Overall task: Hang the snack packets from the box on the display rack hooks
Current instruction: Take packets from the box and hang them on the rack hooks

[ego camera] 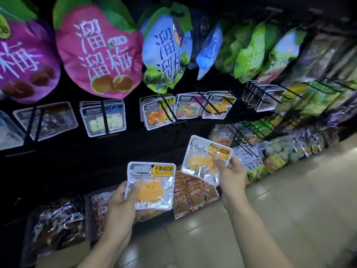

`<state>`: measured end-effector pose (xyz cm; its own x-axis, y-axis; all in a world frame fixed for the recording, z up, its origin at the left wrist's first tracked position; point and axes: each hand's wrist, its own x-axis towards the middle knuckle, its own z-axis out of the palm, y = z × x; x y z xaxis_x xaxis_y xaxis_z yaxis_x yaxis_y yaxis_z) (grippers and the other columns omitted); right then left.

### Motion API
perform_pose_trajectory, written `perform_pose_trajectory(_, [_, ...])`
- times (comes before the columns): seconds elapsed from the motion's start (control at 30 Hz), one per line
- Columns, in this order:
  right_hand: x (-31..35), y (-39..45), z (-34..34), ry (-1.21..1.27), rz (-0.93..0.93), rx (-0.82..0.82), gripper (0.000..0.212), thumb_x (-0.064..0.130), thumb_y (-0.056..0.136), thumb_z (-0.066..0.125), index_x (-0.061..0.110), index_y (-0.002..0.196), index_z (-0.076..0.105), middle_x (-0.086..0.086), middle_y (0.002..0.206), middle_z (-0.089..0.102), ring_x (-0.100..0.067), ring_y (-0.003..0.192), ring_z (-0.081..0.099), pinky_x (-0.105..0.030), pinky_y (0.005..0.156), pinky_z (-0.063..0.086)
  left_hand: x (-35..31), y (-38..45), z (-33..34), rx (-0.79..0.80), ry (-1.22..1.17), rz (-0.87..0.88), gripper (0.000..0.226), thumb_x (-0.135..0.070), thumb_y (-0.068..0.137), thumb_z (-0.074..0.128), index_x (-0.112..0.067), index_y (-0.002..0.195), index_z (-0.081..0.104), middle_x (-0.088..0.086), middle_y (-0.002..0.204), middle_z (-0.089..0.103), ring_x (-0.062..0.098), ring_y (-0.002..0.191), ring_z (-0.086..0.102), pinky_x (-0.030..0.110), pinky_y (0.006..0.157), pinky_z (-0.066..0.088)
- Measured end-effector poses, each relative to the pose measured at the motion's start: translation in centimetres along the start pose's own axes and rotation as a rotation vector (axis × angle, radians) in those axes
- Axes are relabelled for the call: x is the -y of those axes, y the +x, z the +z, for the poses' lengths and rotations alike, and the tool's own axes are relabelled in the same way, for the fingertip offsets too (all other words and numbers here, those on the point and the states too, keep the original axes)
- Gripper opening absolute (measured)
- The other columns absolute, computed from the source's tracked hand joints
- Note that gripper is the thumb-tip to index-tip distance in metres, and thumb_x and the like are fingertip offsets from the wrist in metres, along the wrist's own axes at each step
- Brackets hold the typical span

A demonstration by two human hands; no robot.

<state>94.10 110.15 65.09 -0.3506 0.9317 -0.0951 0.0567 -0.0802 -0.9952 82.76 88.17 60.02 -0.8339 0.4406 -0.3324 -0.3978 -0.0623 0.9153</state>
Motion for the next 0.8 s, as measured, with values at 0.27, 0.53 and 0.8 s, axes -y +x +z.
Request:
perform_pose_trajectory(0.27, [3.0, 8.0, -3.7, 0.050, -0.020, -0.044, 0.013, 0.026, 0.103, 0.060, 0.027, 0.092, 0.067, 0.011, 0.099, 0.070, -0.015, 0.099, 0.065, -0.038, 0.095, 0.046, 0.2, -0.1, 5.7, 0.067, -0.020, -0.026, 0.022, -0.028, 0.098, 0.062, -0.017, 0.114, 0.072, 0.009, 0.103, 0.080, 0.029, 0.086, 0.079, 0.036, 0.058, 0.063])
perform_pose_trajectory(0.53, [3.0, 21.6, -6.6, -0.012, -0.134, 0.194, 0.036, 0.042, 0.096, 0.066, 0.009, 0.081, 0.063, -0.002, 0.081, 0.062, -0.017, 0.079, 0.057, -0.035, 0.078, 0.042, 2.6, 3.1, 16.6, -0.124, -0.025, 0.049, 0.031, -0.037, 0.092, 0.065, -0.019, 0.117, 0.071, 0.005, 0.108, 0.079, 0.030, 0.096, 0.077, 0.042, 0.069, 0.065])
perform_pose_trajectory(0.8, [3.5, 26.0, -7.1, -0.031, -0.155, 0.374, 0.020, 0.029, 0.102, 0.061, 0.022, 0.086, 0.071, -0.018, 0.078, 0.058, -0.015, 0.074, 0.052, -0.034, 0.070, 0.037, 3.3, 3.4, 25.2, -0.218, -0.085, 0.056, 0.026, -0.035, 0.090, 0.068, -0.021, 0.110, 0.075, 0.009, 0.107, 0.079, 0.034, 0.097, 0.077, 0.053, 0.078, 0.063])
